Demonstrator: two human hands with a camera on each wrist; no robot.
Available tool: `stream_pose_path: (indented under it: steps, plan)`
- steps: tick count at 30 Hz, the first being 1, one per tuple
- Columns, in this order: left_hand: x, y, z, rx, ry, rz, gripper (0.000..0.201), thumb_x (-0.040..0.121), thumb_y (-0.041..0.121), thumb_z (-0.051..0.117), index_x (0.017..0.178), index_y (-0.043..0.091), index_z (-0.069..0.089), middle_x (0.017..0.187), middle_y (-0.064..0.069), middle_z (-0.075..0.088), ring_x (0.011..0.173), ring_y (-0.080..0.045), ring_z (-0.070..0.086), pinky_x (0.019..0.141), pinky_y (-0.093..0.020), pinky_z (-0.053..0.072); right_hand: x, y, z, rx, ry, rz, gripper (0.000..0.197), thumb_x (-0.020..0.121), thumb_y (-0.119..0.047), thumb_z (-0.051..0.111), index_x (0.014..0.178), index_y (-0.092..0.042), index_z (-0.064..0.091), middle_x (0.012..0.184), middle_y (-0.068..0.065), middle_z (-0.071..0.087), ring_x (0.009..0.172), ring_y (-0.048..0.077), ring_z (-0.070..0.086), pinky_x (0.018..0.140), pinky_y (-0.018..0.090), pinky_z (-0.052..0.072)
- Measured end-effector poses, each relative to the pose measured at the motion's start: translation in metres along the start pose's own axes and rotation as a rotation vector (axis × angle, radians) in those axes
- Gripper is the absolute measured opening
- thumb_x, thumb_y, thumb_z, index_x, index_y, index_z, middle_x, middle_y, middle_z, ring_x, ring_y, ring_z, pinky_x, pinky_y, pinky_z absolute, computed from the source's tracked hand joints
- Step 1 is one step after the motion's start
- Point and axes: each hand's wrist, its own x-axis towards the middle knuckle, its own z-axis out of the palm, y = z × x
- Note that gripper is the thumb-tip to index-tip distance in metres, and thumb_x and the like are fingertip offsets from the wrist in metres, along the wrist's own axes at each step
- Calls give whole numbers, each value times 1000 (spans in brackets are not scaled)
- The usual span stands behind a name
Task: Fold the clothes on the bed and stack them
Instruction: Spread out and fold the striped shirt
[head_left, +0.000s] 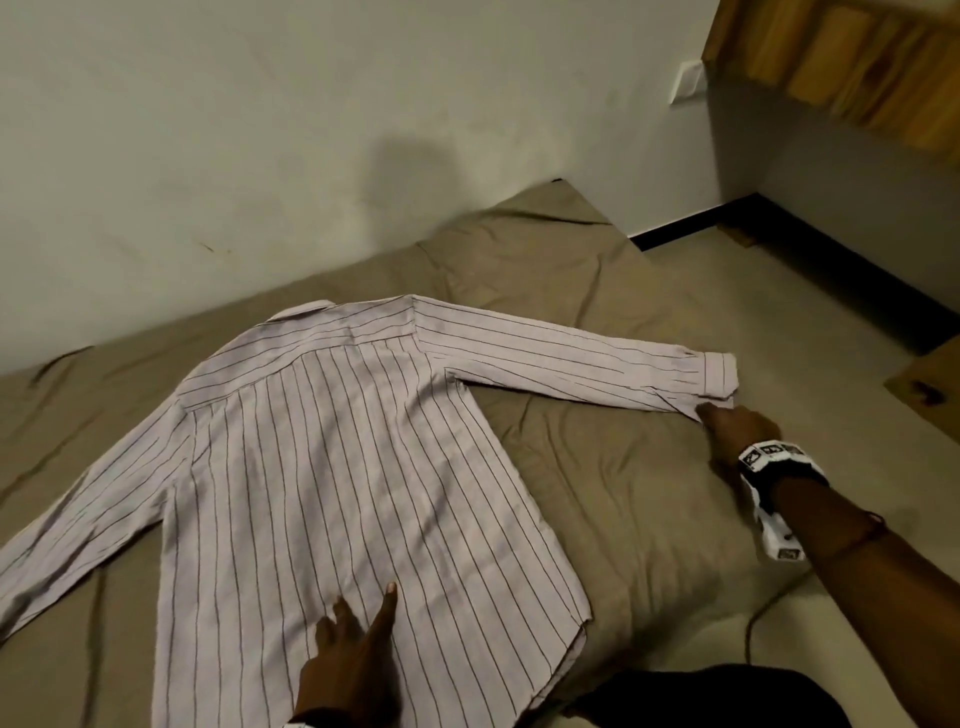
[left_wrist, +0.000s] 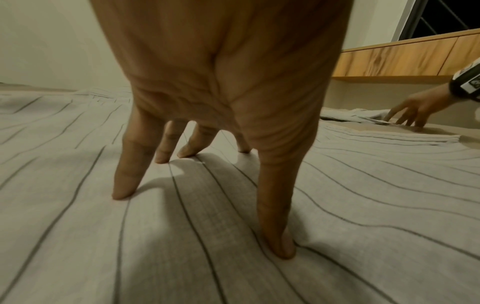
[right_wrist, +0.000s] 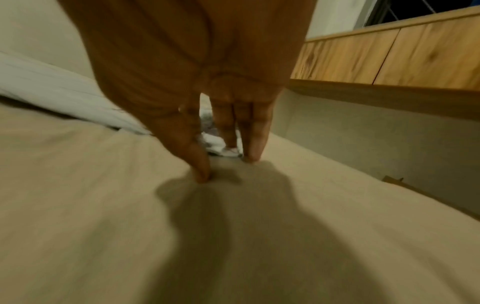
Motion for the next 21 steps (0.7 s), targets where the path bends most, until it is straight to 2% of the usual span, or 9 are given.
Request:
stream_pose_path:
  steps: [4,7,8,10,12,13,15,17,21]
  plan:
    - [2,1,-1,-4,2,-10,106,93,34,67,151,56,-18,166,-21,-13,154,-44,2,115,-54,38,-5,-28,1,-99,186,34,42,78,-25,66,118,-21,57,107,2,68,100,24,68,83,32,52]
    - [0,2,-2,1,13,6,109,91,33,70,151,55,-18,167,-21,-8,154,-43,5,114,-53,39,-1,-47,-7,-95,220,7,69,59,-21,84,122,-9,59,111,15,65,102,33,64,83,38,54]
    - [-2,1,-3,3,13,6,110,90,33,71,151,55,-18,167,-21,-8,154,-43,5,113,-51,40,1,-53,-8,-94,201,-43,83,56,-21,86,132,-5,54,126,21,59,113,37,58,90,43,52]
    - [-3,1,-6,-8,-11,8,114,87,33,74,152,54,-17,167,-21,-9,154,-42,4,112,-51,41,10,-54,3,-64,108,-149,102,70,-29,76,155,-11,25,160,21,25,143,38,32,110,52,36]
    - [-4,-1,-9,-29,-52,16,120,83,33,79,153,53,-16,166,-21,-11,154,-43,2,113,-53,40,16,-51,16,32,-62,-76,93,88,-39,57,160,-21,2,169,8,-1,153,33,12,119,54,22]
    - [-6,-2,-10,-35,-64,22,122,82,33,80,154,53,-16,166,-22,-11,154,-44,2,114,-53,40,14,-54,15,72,-120,-25,87,93,-41,51,161,-22,2,169,7,-1,153,34,11,120,54,21]
    - [-6,-4,-9,-37,-64,34,123,80,33,81,154,53,-16,166,-22,-11,154,-44,2,114,-53,41,-4,-72,3,108,-103,-6,70,94,-39,50,155,-14,26,163,14,25,146,36,31,117,49,31]
    - [-9,-8,-9,-50,-67,46,122,81,31,81,154,53,-14,166,-22,-11,154,-44,0,114,-55,41,-36,-102,-17,207,-4,-65,47,94,-40,52,133,-15,53,139,12,56,127,33,52,105,41,42]
    - [-35,-28,-17,-216,-92,98,110,80,43,82,160,46,6,169,-8,1,156,-33,9,119,-53,33,-123,-173,-5,497,-86,-155,36,91,-50,56,96,-16,65,102,7,70,96,30,66,78,32,50]
